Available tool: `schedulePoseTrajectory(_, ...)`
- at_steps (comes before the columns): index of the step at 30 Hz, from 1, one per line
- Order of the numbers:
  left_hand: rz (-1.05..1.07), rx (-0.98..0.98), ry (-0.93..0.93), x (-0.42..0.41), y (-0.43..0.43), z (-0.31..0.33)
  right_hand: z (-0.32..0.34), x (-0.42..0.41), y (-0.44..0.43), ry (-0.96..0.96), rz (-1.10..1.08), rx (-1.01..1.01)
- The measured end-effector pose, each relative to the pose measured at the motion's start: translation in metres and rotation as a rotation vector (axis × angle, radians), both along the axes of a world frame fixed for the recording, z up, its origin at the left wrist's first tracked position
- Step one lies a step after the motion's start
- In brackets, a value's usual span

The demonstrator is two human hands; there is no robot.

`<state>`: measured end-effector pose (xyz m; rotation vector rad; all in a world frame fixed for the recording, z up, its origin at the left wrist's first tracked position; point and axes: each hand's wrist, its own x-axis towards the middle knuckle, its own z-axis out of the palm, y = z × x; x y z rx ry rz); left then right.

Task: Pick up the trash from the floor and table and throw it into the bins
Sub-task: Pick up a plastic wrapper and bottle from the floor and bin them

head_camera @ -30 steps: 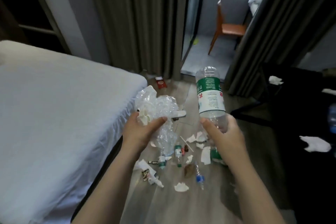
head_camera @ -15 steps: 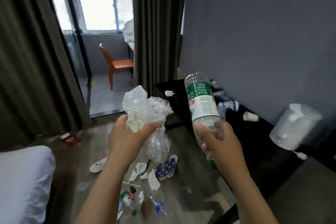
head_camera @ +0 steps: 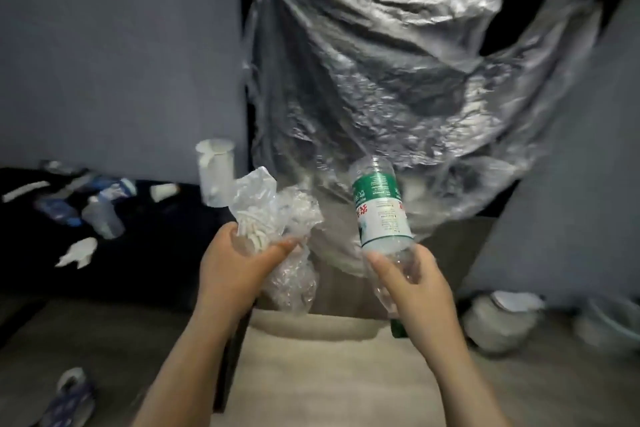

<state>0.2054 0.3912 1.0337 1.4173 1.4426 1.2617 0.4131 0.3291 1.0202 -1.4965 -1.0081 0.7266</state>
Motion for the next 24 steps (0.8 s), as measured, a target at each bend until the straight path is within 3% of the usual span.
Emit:
schedulePoseTrajectory(11,-0.575,-0.019,-0.054,0.353,-0.059,-0.011,-0.007,0.288,-0.155,-0.033,-0.555,-0.007)
schedulePoseTrajectory(18,-0.796,-0.011,-0.023,0.507,-0.1,-0.012,-0.016,0.403,-0.224,0.012,-0.786,-0.018)
schedulePoseTrajectory(24,-0.926,-0.14,-0.049,0.612,-0.093,-0.034,-0.037,0.482,-0.229,0.062,-0.917,-0.025)
